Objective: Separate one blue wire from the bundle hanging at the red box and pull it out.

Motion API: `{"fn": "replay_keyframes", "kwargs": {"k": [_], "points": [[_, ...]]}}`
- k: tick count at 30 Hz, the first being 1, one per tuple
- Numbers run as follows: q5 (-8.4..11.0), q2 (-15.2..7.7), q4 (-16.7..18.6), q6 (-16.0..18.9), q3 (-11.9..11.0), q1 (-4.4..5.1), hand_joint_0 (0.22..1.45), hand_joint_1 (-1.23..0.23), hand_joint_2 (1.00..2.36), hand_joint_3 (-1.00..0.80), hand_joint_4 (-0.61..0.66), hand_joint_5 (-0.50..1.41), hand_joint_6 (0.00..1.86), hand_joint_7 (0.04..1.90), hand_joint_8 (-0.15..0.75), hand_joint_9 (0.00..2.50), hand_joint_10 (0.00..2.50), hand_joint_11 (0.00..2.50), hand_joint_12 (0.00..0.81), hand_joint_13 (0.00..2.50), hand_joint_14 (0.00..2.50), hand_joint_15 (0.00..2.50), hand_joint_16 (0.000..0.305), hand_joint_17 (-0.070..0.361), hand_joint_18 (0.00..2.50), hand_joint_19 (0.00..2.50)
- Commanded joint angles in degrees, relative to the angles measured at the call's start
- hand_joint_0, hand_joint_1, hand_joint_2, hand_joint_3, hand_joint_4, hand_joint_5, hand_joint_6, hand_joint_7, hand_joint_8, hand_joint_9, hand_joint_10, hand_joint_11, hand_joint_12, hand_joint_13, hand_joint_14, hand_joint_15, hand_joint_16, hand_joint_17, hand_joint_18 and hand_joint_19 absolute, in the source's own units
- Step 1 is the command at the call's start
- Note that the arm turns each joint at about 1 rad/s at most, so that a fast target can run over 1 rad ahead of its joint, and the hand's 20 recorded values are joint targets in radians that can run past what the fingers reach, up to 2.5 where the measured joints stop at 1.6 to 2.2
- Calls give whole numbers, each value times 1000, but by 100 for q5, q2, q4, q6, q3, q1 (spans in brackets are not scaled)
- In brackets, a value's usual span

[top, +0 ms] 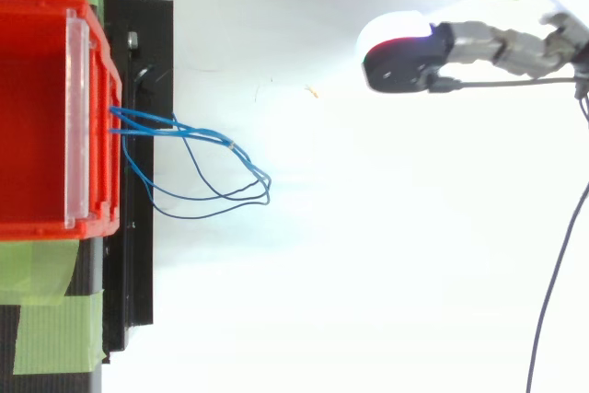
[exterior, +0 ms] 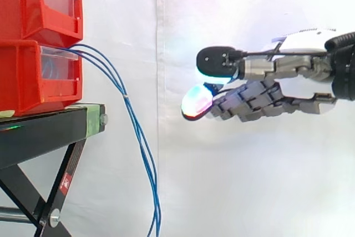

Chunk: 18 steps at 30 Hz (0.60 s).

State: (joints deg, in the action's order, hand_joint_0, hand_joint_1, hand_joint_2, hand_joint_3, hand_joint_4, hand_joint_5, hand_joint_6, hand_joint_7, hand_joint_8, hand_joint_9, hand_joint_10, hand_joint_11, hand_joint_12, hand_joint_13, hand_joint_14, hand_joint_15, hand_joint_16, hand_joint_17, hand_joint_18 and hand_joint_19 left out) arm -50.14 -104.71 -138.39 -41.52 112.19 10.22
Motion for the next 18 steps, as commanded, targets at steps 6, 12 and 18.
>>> {"fn": "replay_keyframes", "kwargs": {"k": [6,12,18], "points": [[-515,-296,814,-664,-5,59,491,-572,1000,-500,312,-179,502,805,290,500,3,129,358,270,4,137,59,132,50,147],[-981,-744,1244,-840,-13,68,491,-572,1000,-500,313,-179,503,805,290,500,3,137,358,272,5,141,59,132,57,151],[-1200,-753,1640,-1033,-22,130,493,-569,1000,-500,312,-179,502,806,291,498,3,135,358,274,5,145,59,132,59,153]]}}
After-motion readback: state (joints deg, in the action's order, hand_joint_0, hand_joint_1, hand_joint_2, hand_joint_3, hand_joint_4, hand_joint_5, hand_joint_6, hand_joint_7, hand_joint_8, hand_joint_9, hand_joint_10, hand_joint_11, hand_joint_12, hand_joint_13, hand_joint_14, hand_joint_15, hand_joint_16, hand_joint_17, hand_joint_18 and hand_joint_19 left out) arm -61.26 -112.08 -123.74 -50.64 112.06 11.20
